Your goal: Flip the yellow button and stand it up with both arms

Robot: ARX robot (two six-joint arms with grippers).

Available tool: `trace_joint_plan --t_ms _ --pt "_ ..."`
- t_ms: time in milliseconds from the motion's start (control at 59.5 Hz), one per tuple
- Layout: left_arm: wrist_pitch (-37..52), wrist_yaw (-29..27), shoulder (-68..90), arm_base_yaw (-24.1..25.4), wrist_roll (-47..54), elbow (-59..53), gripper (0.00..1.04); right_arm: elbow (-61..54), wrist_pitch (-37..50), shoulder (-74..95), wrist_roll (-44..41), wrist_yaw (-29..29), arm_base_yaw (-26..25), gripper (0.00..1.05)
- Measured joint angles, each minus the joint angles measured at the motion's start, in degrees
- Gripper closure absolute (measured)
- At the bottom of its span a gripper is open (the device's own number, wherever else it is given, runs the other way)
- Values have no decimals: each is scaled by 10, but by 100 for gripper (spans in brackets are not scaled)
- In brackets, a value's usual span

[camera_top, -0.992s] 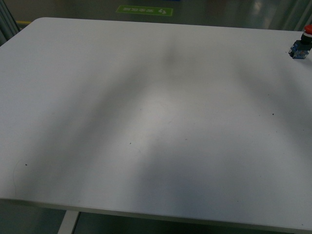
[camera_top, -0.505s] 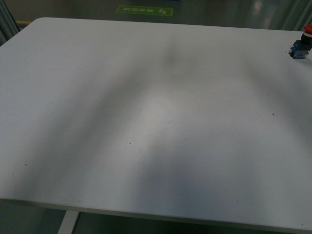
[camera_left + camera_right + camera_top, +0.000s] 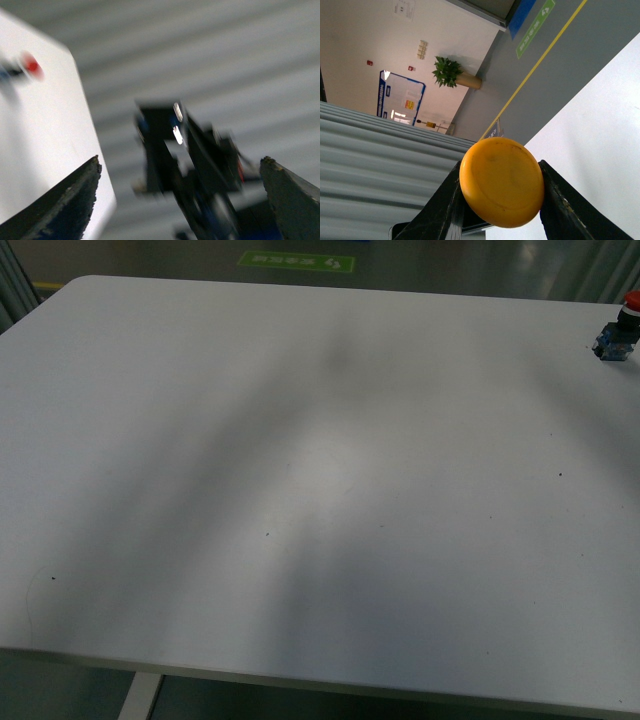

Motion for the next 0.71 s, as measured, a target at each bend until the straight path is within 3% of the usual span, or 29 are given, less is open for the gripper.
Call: trace_joint_plan --t_ms 67,151,219,320,488,706 --pt "-35 -202 -49 -2 159 -68 27 0 0 0 0 -3 -4 70" --pt "-6 -389 -117 7 372 -171 41 0 0 1 -2 -5 -12 70" --pt "23 -449 -167 27 507 -241 52 0 0 1 -3 -5 -19 70" --pt "61 -448 -235 64 616 -342 70 -1 0 1 -4 -6 -24 70" --pt "95 -407 -307 95 669 -479 100 -7 2 1 -5 -18 -25 70" --pt "112 -367 -418 140 682 -606 101 -25 3 -5 -18 -19 -41 70"
